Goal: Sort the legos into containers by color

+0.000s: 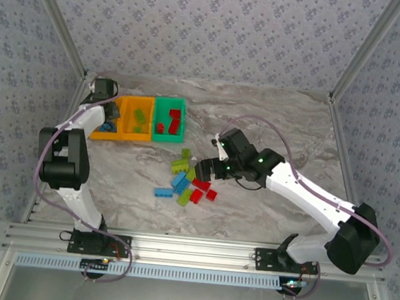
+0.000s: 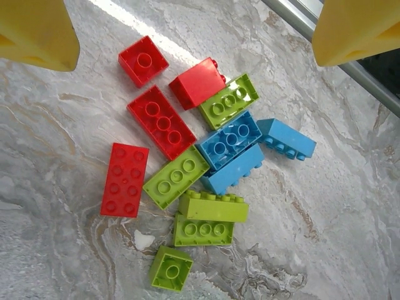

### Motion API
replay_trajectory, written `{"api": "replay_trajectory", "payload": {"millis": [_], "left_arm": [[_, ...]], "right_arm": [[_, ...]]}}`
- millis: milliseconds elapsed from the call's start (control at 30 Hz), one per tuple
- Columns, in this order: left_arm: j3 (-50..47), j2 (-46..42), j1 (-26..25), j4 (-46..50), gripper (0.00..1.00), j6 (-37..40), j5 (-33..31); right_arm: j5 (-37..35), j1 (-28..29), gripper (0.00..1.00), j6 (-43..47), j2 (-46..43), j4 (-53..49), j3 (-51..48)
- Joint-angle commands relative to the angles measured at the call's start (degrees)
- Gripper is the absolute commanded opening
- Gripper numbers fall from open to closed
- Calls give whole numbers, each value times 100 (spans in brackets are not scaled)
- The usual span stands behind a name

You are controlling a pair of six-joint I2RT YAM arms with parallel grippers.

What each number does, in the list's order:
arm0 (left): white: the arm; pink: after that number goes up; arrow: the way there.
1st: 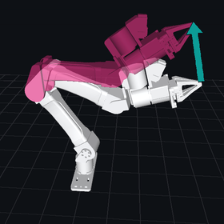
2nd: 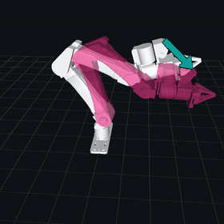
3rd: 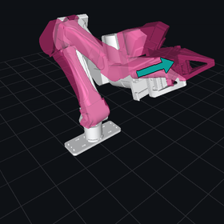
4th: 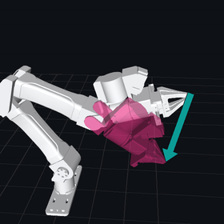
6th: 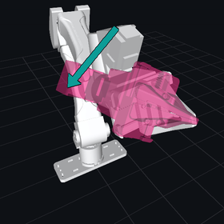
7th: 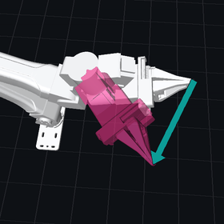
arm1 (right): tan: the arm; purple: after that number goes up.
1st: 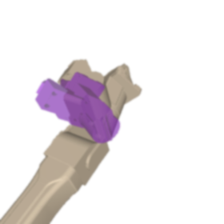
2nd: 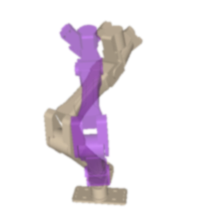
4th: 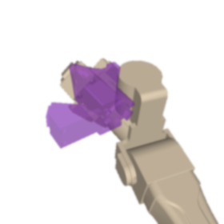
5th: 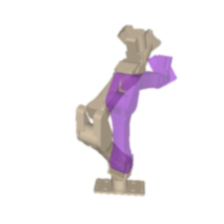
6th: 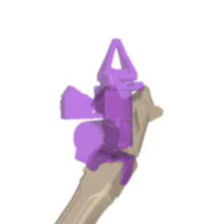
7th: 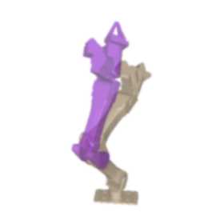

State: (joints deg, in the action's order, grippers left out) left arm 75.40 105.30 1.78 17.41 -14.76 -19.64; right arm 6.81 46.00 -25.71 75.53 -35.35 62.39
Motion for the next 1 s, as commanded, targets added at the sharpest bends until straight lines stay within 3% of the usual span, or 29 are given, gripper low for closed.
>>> {"api": "replay_trajectory", "payload": {"millis": [0, 167, 267, 400, 567, 667, 800, 967], "left_arm": [[326, -110, -8, 52, 42, 87, 167], [9, -829, -11, 183, 41, -140, 731], [-337, -1668, -56, 249, 40, -487, 1619], [-900, -3083, -750, 321, 40, -473, 2131], [-1116, -4404, -2378, 1353, 40, 554, 1969], [-1218, -4998, -2957, 2014, 45, 1345, 2349], [-1754, -5595, -3166, 2497, 53, 2373, 3046], [-2403, -5748, -3175, 2256, 62, 2648, 3752]], "right_arm": [[-207, -35, 98, -194, -132, -147, -137], [-699, -114, 98, -380, 25, -29, -142], [-961, -153, 97, -485, 456, -40, 128], [-1053, -134, 97, -563, 1195, 64, 546], [-1277, -211, 90, -735, 2086, 328, 962], [-1366, -223, 82, -673, 2571, 258, 1176], [-1223, -249, 71, -643, 3133, 370, 1412], [-1207, -312, 59, -769, 3638, 473, 1549]]}}
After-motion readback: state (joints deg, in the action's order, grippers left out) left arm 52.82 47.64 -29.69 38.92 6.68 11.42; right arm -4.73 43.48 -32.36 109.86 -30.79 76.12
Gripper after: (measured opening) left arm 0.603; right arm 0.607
